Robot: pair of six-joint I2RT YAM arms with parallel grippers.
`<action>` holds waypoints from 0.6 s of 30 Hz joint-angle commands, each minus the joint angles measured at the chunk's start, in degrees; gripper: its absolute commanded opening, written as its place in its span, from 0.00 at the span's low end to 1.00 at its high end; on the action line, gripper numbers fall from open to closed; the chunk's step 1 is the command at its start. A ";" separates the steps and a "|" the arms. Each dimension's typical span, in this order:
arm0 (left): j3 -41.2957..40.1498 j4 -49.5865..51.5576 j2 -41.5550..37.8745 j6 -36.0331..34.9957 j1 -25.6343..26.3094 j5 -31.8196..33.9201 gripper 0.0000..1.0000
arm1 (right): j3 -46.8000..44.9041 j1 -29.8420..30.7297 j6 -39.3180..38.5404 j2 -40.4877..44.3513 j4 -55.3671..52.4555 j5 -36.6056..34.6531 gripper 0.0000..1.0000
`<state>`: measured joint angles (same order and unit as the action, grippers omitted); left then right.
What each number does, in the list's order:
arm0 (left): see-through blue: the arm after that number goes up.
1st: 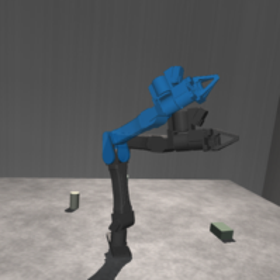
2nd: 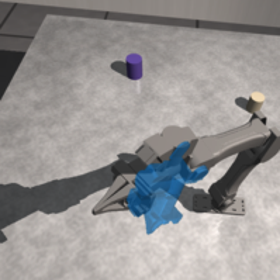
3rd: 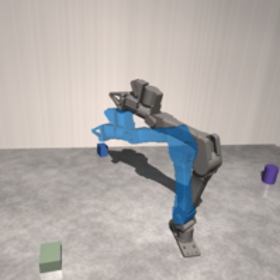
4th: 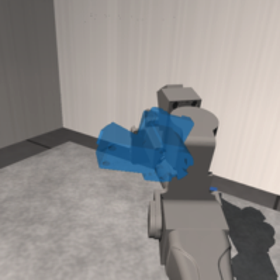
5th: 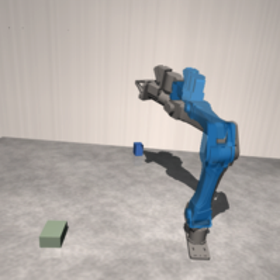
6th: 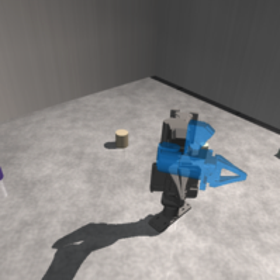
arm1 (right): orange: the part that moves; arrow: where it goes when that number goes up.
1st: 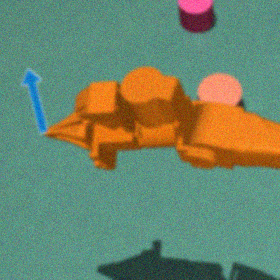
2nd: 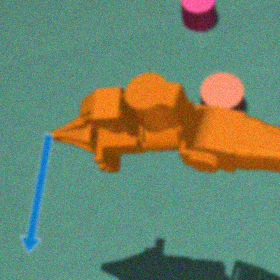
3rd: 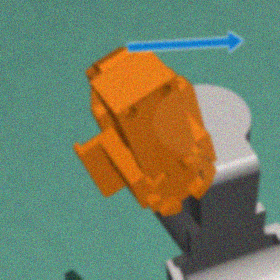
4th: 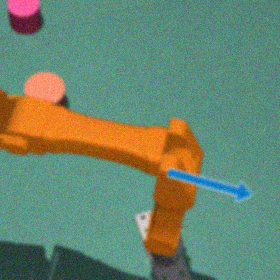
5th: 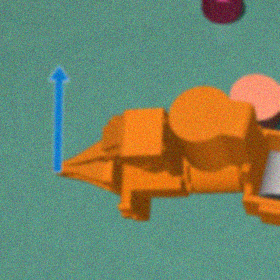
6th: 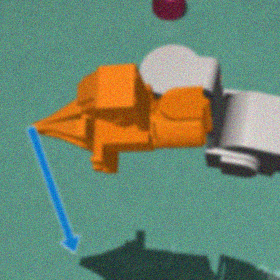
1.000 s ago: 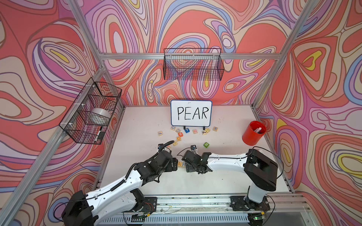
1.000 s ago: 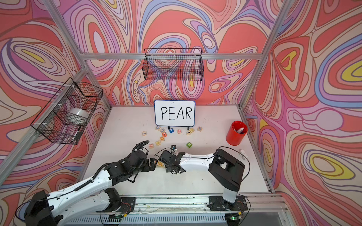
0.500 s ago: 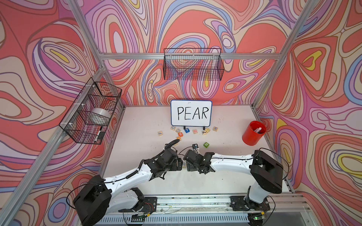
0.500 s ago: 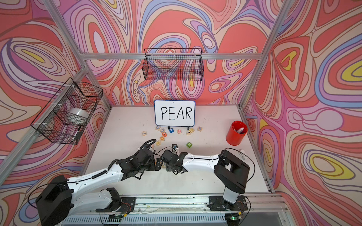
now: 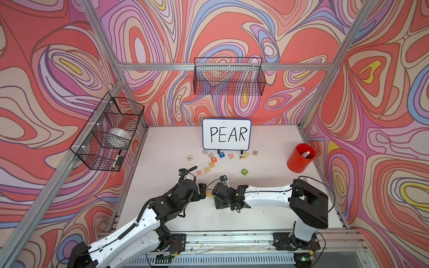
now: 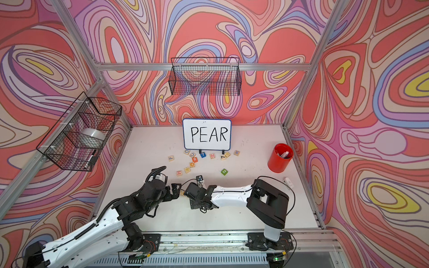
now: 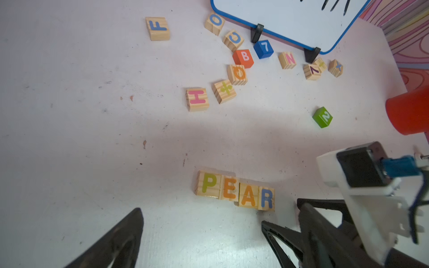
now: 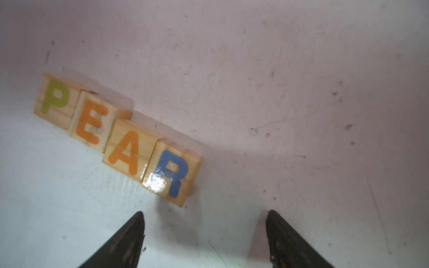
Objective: Spell the uppercase word “pear” with letter blocks
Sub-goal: Adjust the letter block at the center of the board.
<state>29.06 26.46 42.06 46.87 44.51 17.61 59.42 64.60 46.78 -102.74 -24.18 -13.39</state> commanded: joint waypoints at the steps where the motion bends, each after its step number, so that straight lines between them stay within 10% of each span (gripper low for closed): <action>1: -1.81 7.17 -3.72 2.24 -0.56 3.93 1.00 | 1.70 0.42 -0.37 -2.43 -0.08 0.26 0.84; 18: -0.10 11.07 -5.29 2.79 -0.65 5.34 1.00 | 4.97 0.37 0.59 -6.07 -2.03 -2.46 0.84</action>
<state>27.66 35.55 36.10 49.15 44.18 21.56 64.20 64.69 46.63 -106.94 -24.43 -15.64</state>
